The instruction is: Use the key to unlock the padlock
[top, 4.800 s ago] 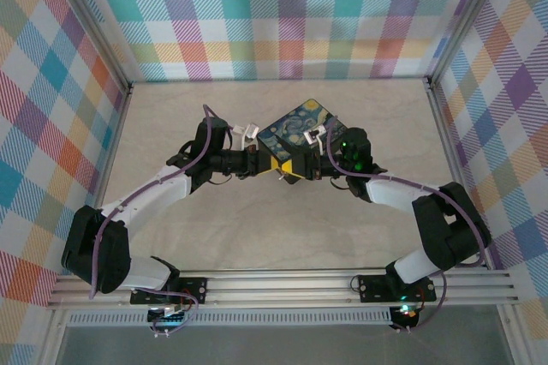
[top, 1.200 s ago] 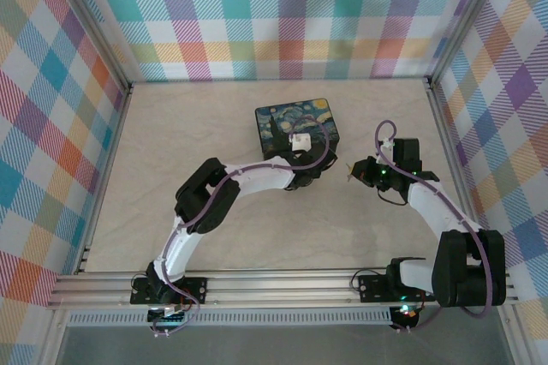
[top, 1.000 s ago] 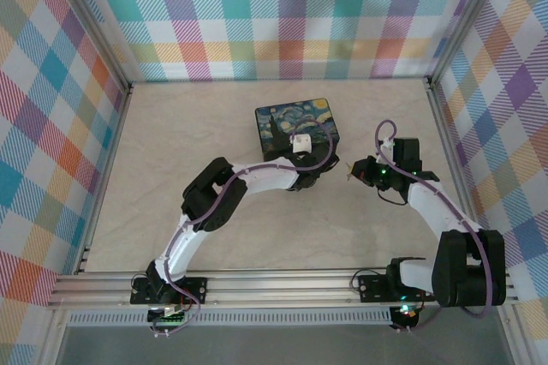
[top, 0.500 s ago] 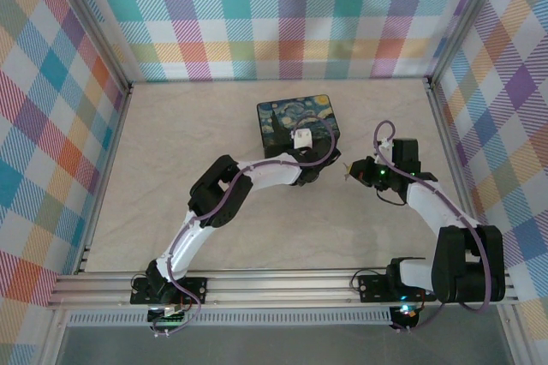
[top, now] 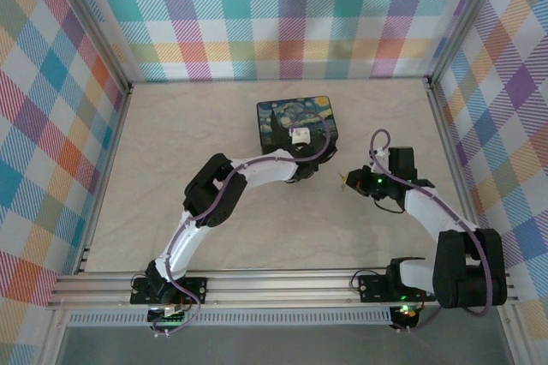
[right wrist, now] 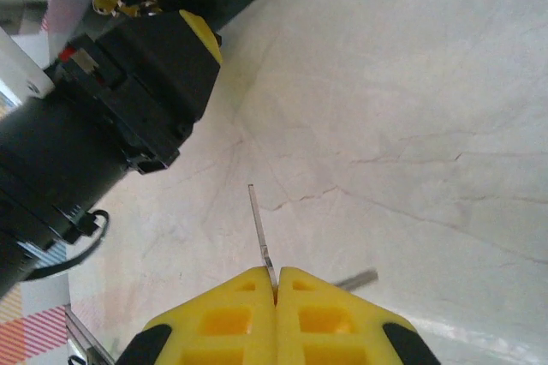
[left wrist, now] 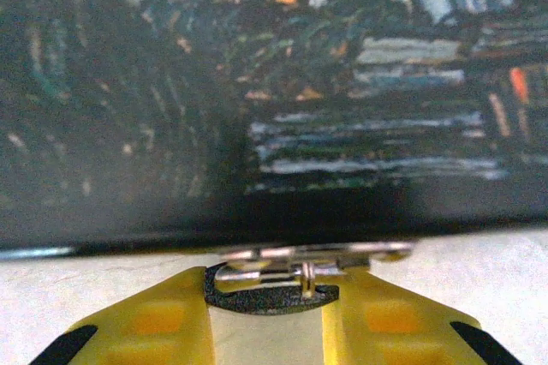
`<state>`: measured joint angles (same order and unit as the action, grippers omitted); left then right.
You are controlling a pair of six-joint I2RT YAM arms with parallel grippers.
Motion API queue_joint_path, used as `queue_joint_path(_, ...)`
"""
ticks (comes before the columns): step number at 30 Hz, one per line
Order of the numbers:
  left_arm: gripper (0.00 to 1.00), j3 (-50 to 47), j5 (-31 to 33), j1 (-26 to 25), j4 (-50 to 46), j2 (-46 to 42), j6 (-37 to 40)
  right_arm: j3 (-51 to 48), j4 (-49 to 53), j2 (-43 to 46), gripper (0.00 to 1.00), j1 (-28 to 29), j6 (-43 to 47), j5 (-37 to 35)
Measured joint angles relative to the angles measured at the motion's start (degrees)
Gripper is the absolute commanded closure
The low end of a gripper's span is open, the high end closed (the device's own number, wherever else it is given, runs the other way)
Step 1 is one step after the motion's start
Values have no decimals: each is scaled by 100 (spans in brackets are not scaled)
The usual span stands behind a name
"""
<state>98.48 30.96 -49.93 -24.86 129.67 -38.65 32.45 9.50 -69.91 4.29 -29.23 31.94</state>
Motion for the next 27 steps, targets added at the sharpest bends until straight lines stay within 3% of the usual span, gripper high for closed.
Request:
queue_joint_path(9,90,-52,-1888,577,-726,-680,350,-710,-39,1001,100,695,-356,-144)
queue_joint_path(27,92,575,-3803,911,-2334,-1469,352,-793,-752,925,100,1657,-918,-455)
